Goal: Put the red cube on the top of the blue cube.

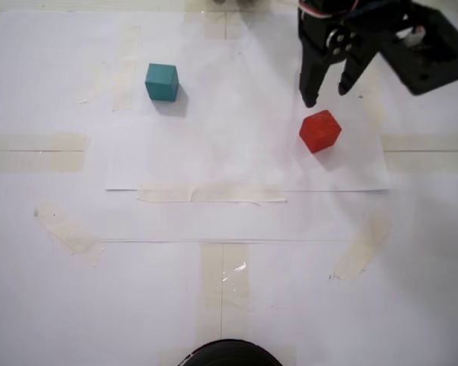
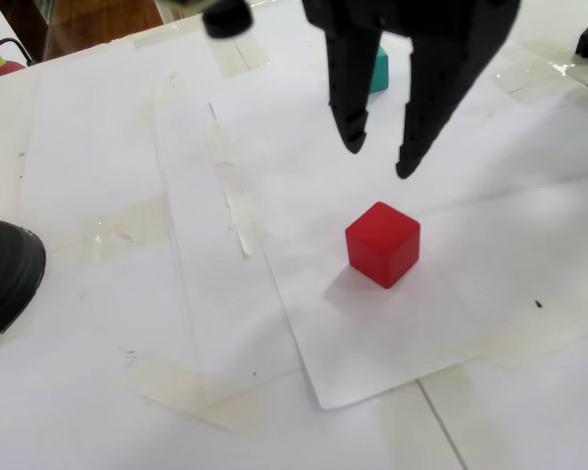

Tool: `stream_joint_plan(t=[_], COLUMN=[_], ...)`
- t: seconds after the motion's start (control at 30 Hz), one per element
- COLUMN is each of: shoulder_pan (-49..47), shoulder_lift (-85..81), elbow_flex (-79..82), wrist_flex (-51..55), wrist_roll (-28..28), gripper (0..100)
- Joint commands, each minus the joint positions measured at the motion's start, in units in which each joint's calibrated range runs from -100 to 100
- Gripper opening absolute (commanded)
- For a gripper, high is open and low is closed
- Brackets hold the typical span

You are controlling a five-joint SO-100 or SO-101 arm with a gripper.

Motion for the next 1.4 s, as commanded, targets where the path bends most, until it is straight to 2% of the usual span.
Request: stream_joint_plan(t=[0.0,0.27,0.53,1.37], shoulder_pan=[-1.69,-3.28,-2.60,-1.92], shoulder_lift=[-1.24,-1.07,1.24,6.82], elbow_flex=[0.36,7.17,10.80,13.53], wrist_flex=[-1.52,-5.19,-10.57,-16.76], wrist_roll=[-0.98,-1.95,-0.15,1.17], gripper=[26,31,34,32])
